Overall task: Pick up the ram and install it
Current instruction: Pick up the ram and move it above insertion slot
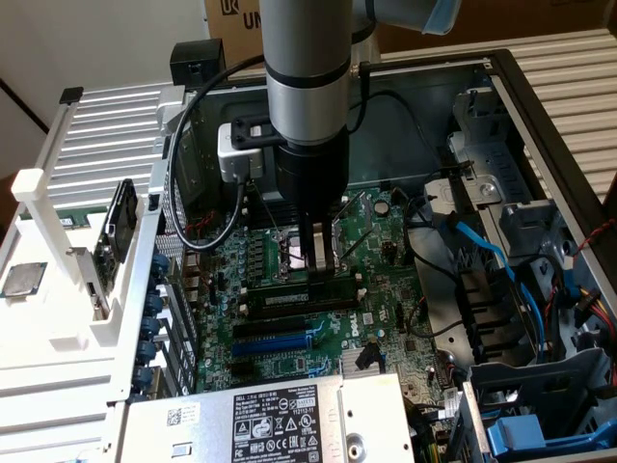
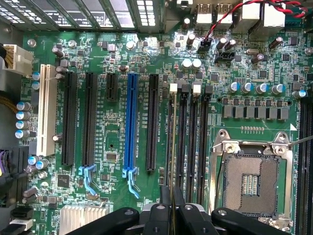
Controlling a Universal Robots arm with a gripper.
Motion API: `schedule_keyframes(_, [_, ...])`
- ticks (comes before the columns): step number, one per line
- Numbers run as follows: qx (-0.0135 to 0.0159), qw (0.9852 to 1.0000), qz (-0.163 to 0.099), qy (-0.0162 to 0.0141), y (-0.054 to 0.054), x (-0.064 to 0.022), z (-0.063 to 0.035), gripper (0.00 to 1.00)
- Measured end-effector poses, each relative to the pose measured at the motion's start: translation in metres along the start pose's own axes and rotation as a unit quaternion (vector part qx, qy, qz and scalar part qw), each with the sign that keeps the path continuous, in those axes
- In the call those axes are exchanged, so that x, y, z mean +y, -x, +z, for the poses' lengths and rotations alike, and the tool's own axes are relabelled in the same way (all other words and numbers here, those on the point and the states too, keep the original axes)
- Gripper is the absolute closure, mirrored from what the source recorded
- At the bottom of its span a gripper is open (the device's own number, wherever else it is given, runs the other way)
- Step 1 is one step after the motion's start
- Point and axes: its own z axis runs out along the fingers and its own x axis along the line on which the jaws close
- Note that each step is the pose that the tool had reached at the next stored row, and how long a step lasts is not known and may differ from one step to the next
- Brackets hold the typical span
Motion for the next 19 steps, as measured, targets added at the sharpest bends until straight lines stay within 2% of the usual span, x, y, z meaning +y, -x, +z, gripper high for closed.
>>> schedule_keyframes(1, [0.0000,1.0000,0.000,0.0001,0.0000,0.0000,0.0000,0.85])
schedule_keyframes(2, [0.0000,1.0000,0.000,0.0002,0.0000,0.0001,0.0000,0.78])
schedule_keyframes(11, [0.0001,1.0000,0.000,0.0003,0.0000,0.0004,-0.0001,0.78])
schedule_keyframes(19, [0.0000,1.0000,0.000,0.0000,-0.0001,0.0054,-0.0038,0.78])
